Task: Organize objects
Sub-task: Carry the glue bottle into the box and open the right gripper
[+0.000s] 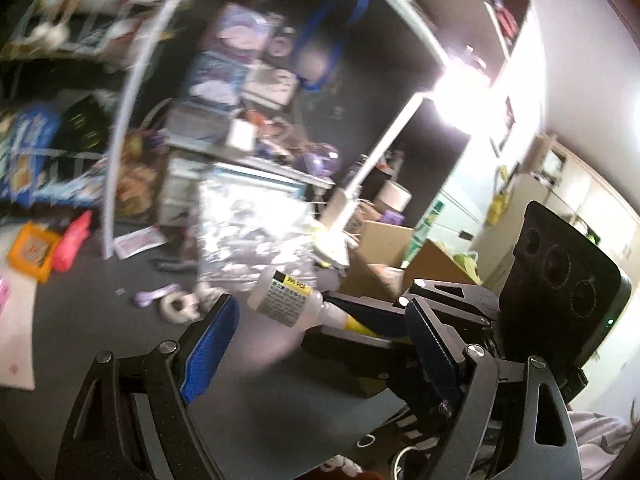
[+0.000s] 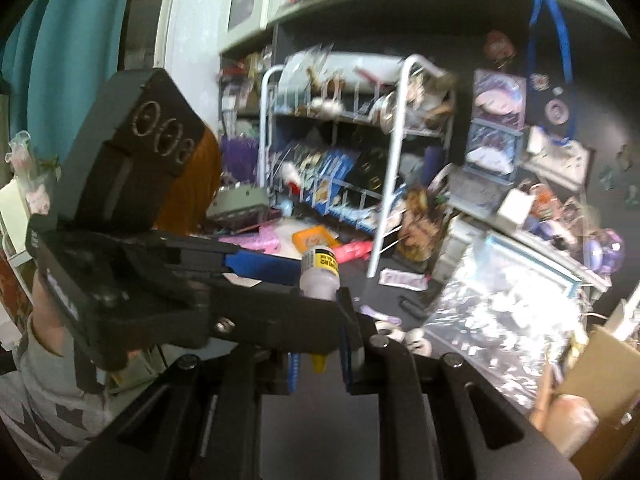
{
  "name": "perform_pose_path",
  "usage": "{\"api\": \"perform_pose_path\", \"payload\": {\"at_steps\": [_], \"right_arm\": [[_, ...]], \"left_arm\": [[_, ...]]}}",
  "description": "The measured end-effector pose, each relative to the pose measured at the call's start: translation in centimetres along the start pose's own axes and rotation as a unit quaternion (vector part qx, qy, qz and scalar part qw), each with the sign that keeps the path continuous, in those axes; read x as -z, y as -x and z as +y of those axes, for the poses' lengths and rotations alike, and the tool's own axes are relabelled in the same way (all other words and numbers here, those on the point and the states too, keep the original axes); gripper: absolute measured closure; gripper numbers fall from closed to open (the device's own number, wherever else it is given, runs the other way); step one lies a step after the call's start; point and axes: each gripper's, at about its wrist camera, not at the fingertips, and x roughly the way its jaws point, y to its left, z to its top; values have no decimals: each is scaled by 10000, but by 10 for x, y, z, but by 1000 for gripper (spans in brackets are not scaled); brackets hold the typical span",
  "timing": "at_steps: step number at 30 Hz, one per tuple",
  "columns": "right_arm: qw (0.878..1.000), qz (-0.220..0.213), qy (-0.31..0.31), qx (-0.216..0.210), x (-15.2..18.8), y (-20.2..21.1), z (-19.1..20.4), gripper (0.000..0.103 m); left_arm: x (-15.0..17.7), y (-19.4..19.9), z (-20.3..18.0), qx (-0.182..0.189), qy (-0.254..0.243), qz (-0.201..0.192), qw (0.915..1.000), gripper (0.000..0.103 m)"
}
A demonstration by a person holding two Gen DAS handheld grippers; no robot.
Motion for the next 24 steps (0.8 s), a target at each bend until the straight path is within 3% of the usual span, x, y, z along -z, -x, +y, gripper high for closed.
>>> {"api": "perform_pose_path", "payload": {"at_steps": [4, 13, 24], "right_arm": [[9994, -187, -147, 241, 7, 32, -18, 90], [9945, -368, -647, 736, 30, 88, -71, 90], [9859, -197, -1229, 1121, 60, 124, -133, 90]], "left_arm": [[-11, -21, -33, 144, -290, 122, 9994, 30], [-29, -89, -93, 496, -771, 543, 9943, 31], [-37, -159, -131, 763, -1068, 1126, 9849, 31]]}}
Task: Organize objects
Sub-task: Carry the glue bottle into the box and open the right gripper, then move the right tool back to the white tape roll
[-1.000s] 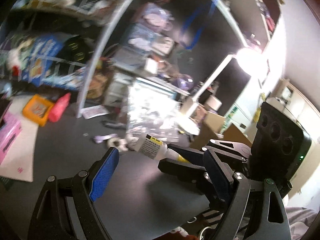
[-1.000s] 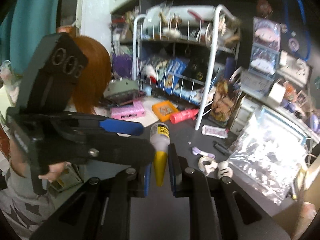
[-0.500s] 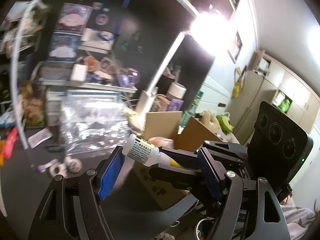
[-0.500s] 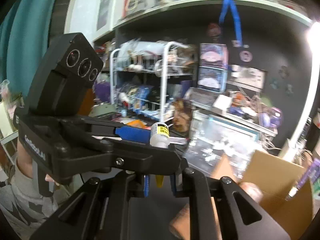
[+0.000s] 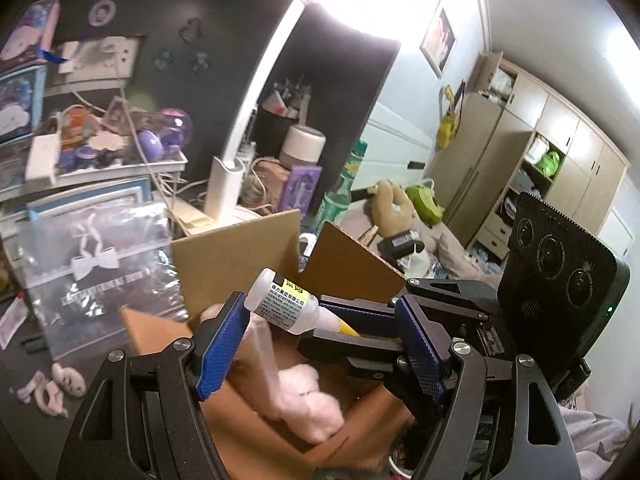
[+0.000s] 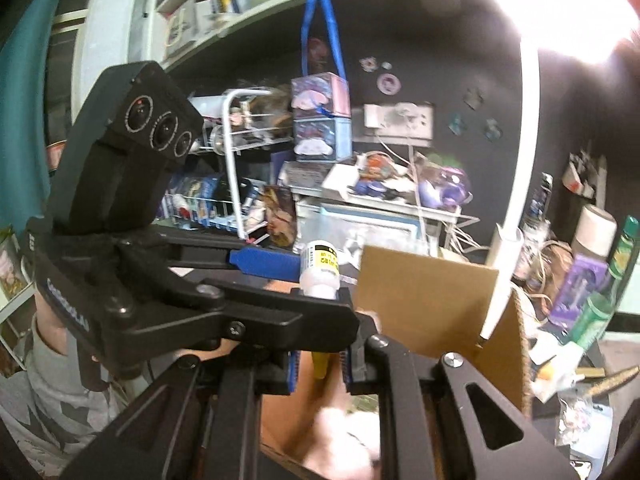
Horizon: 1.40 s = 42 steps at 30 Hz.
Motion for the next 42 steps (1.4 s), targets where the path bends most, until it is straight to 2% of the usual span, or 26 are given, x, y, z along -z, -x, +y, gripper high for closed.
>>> {"api": "perform_pose_path", "payload": {"at_steps": [6, 11, 14, 23, 29, 34, 42], "right_arm": [[9996, 175, -144, 151, 6, -3, -20, 90], [9993, 226, -115, 259, 7, -4, -23, 87], [9993, 219, -118, 279, 7, -4, -23, 78], [9996, 204, -63, 196, 1, -3, -8, 77], [9998, 122, 175, -7, -11, -3, 25, 77], [9981, 149, 506, -326, -22, -18, 69, 77], [9874, 725, 933, -1054, -21, -81, 149, 76]], "left_arm": [[-4, -19, -2, 7, -45, 204, 9998, 31], [-6, -20, -4, -97, -99, 220, 9997, 27], [-6, -13, -4, -121, -107, 152, 9998, 25], [1, 28, 8, -274, -17, -208, 9994, 25], [16, 77, 30, -561, 133, -580, 9966, 24], [38, 124, 59, -1032, 349, -895, 9900, 18], [87, 183, 111, -1835, 706, -1124, 9740, 16]]}}
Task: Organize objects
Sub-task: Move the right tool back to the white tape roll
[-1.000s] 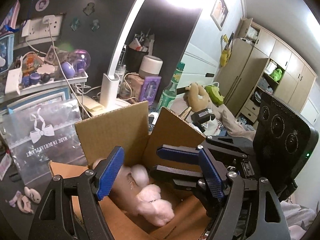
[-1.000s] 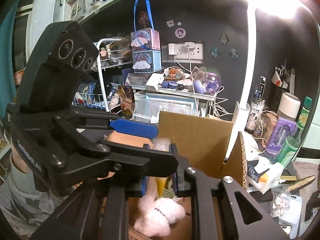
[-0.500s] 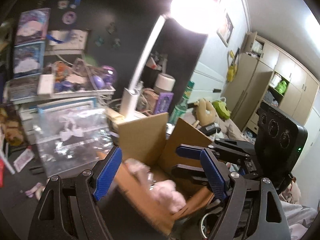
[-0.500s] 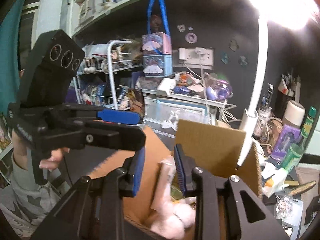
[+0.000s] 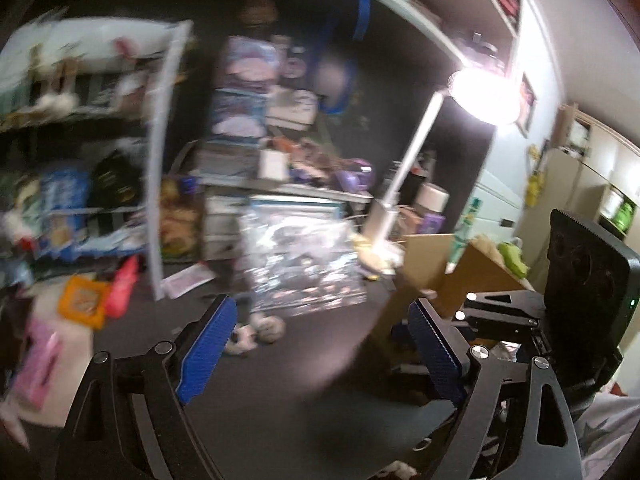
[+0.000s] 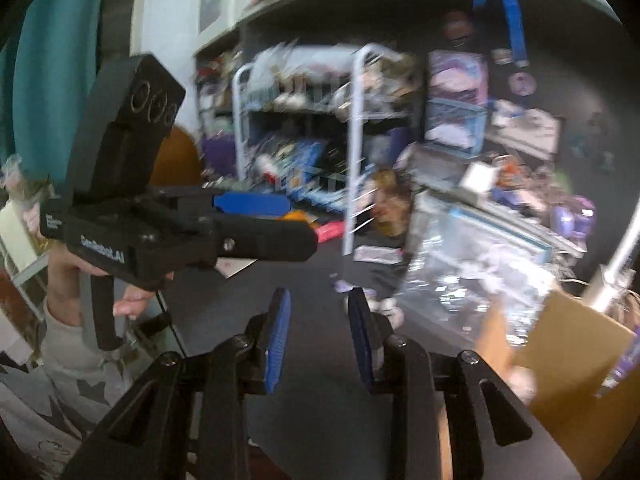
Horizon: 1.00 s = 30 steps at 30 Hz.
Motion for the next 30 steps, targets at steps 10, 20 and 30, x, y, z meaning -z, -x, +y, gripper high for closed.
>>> {"api": "perform_pose_path", "payload": {"at_steps": [10, 20, 30], "right_arm": [[9934, 1045, -385, -286, 13, -115, 9, 67], [9834, 1432, -1029, 416, 31, -194, -39, 47], [9805, 1484, -1057, 735, 29, -224, -55, 47]], "left_arm": [[48, 5, 81, -401, 706, 256, 9964, 16], [72, -14, 120, -387, 1110, 517, 9917, 16], [75, -13, 136, -493, 1244, 594, 9892, 16]]}}
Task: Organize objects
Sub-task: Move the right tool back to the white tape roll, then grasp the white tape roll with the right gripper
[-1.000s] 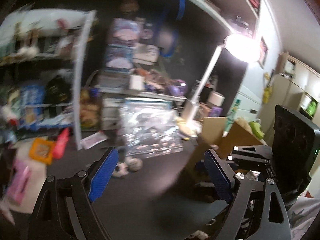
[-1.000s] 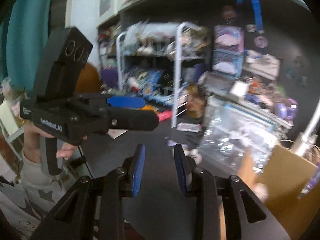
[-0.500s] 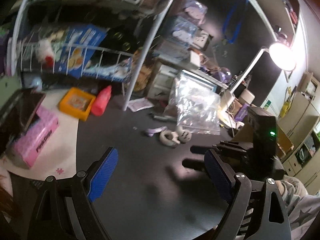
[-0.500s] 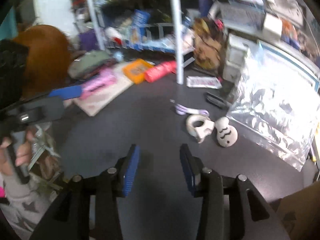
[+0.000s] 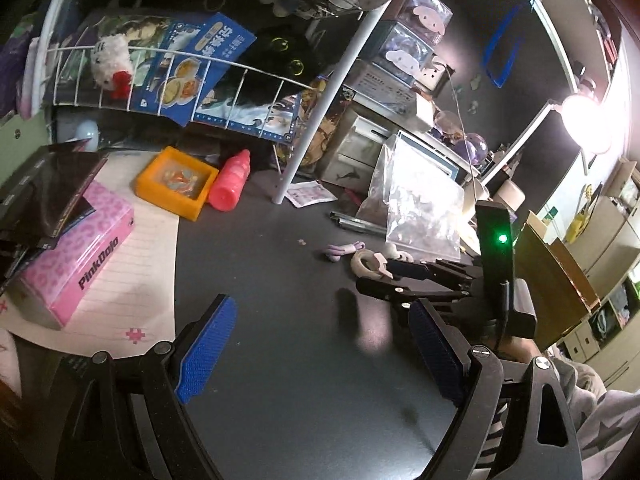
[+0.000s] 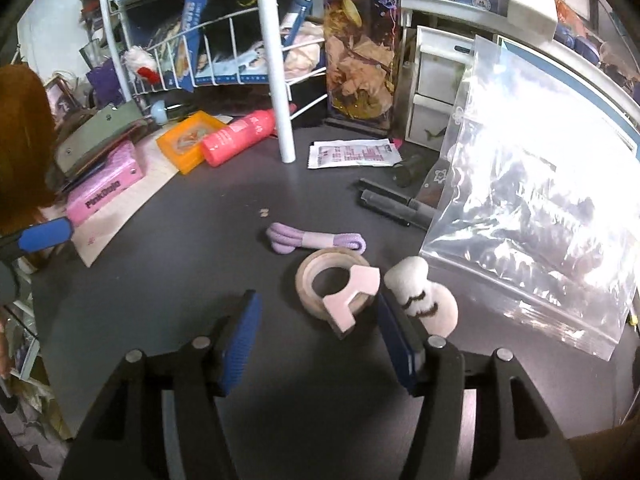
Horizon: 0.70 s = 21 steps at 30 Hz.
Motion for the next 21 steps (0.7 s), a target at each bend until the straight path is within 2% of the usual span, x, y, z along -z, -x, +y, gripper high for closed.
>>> {"api": "perform_pose_path", "payload": {"at_steps": [5, 7, 10, 12, 21], "right_arm": [[10000, 17, 21, 72, -2, -5, -1, 50], [9999, 4, 49, 100, -3, -5, 0, 65], [10000, -6, 54, 65, -2, -3, 0, 69], [9999, -63, 79, 54, 0, 2, 1, 80], [9991, -243, 199, -290, 18, 36, 11, 80]], "left_arm": [[1, 2, 0, -26, 14, -9, 10000, 16], [1, 5, -3, -27, -3, -27, 10000, 16], [2, 8, -11, -10, -80, -47, 10000, 16], [3, 11, -17, 3, -126, -56, 9999, 16], [10, 25, -51, 123, -357, -145, 9992, 16]]}}
